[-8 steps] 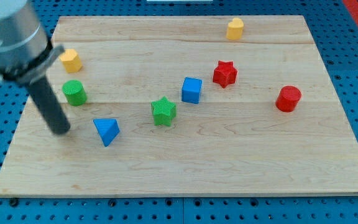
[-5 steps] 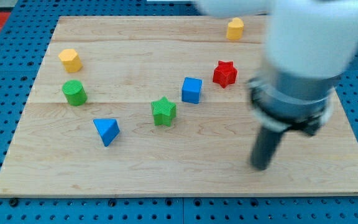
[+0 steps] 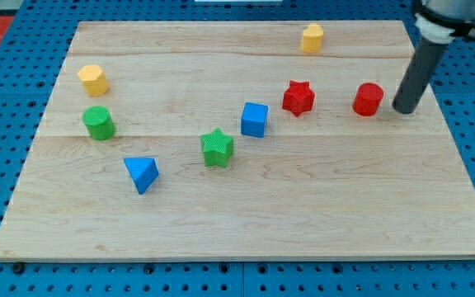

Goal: Place the red circle below the green circle

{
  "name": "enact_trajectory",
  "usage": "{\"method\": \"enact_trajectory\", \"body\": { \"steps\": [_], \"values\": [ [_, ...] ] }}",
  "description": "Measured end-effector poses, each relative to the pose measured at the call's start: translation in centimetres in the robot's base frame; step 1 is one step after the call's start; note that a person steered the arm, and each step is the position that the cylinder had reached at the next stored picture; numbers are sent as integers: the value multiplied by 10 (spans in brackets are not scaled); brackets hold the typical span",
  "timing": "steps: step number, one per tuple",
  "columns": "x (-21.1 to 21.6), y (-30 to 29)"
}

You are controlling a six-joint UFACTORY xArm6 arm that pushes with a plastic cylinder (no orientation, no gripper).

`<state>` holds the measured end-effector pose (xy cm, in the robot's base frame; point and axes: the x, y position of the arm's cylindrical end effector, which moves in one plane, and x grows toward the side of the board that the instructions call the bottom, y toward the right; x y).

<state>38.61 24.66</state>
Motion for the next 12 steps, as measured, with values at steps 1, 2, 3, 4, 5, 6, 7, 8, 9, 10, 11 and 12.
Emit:
{"method": "enact_trajectory", "body": {
  "steps": [1,2,3,4,5,6,7,8,9,10,11,12],
  "values": [
    [-34,-27],
    [-8,21],
    [21,-14],
    [11,-58],
    [-50,-92],
    [-72,-68],
    [-100,-38],
    [-109,-108],
    [-104,-206],
    [-102,-249],
    [-85,-234],
    [-54,-263]
  ]
}}
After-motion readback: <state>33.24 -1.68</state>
